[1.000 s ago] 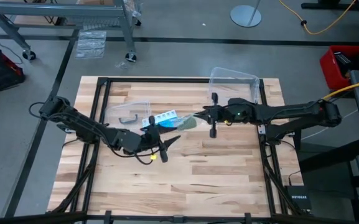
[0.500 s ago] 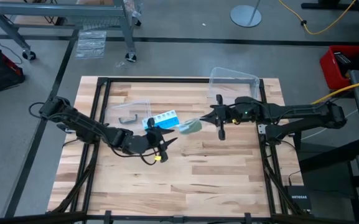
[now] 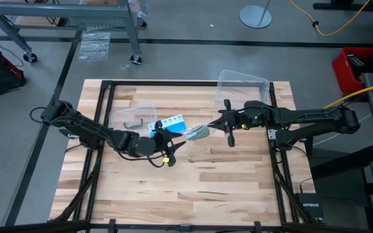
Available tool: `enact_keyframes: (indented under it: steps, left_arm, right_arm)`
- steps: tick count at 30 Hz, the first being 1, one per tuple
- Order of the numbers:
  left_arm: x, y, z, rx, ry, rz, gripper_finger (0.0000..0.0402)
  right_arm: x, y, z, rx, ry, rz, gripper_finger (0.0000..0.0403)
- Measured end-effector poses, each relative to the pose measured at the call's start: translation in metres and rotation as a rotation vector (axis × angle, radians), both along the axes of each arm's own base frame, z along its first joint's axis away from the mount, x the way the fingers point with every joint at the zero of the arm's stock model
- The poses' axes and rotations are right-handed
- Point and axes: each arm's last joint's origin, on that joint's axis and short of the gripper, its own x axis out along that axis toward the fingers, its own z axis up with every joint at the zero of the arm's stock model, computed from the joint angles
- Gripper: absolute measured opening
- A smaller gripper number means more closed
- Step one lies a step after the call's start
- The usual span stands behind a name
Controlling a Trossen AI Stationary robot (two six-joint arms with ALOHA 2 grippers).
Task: Roll bandage
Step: Close the transparent zip bag
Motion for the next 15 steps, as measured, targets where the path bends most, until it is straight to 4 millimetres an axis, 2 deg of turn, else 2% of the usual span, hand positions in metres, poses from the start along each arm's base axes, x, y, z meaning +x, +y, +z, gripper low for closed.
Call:
enact_keyframes:
  steps: [4, 15]
  left_arm:
    - [0.001, 0.000, 0.002, -0.002, -0.016, -0.007, 0.0155]
    - [0.006, 0.014, 0.009, 0.039, -0.073, 0.026, 0.0155]
  right_arm:
    - [0.000, 0.000, 0.001, 0.014, -0.014, -0.007, 0.0005]
    - [0.004, 0.001, 0.001, 0.074, -0.023, 0.005, 0.0005]
